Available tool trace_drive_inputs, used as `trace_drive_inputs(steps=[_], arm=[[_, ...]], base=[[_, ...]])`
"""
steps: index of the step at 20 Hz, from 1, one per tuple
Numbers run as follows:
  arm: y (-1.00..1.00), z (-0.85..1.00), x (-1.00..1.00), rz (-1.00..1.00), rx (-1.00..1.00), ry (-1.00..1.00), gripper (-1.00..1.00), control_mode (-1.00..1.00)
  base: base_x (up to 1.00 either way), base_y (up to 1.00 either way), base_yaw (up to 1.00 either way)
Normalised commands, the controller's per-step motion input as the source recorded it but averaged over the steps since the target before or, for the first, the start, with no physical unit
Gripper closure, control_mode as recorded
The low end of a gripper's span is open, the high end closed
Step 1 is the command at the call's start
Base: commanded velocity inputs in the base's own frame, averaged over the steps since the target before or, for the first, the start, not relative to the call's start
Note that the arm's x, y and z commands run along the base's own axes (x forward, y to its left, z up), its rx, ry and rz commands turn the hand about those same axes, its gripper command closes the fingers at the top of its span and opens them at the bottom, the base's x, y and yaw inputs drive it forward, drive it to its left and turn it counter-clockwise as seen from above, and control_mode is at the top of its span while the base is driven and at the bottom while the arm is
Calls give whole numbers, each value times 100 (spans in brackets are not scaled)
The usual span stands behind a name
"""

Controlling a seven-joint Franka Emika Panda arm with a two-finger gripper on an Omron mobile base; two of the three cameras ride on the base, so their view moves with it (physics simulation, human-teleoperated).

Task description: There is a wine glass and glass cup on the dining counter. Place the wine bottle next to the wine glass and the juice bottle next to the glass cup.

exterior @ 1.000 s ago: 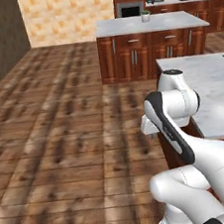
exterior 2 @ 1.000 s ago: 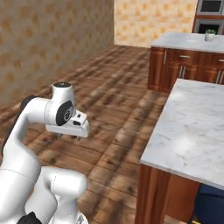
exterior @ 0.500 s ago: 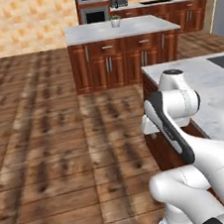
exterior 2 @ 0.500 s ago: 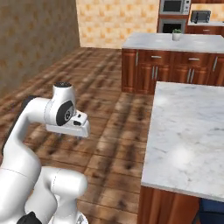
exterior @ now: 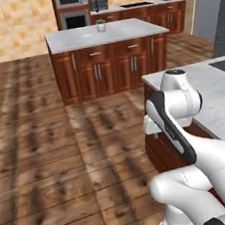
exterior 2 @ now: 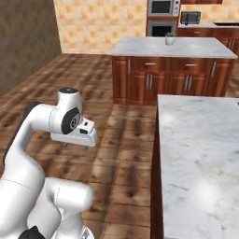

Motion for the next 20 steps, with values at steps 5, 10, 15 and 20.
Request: trace_drive_inputs(steps=[5,10,15,20], arm=[[0,0,0,0,0,0,-100,100],[0,0,0,0,0,0,-100,100],[0,0,0,0,0,0,-100,100],[0,0,0,0,0,0,-100,100]], base=[[69,58,-13],[69,60,-12],[75,50,-17],[80,40,-26]])
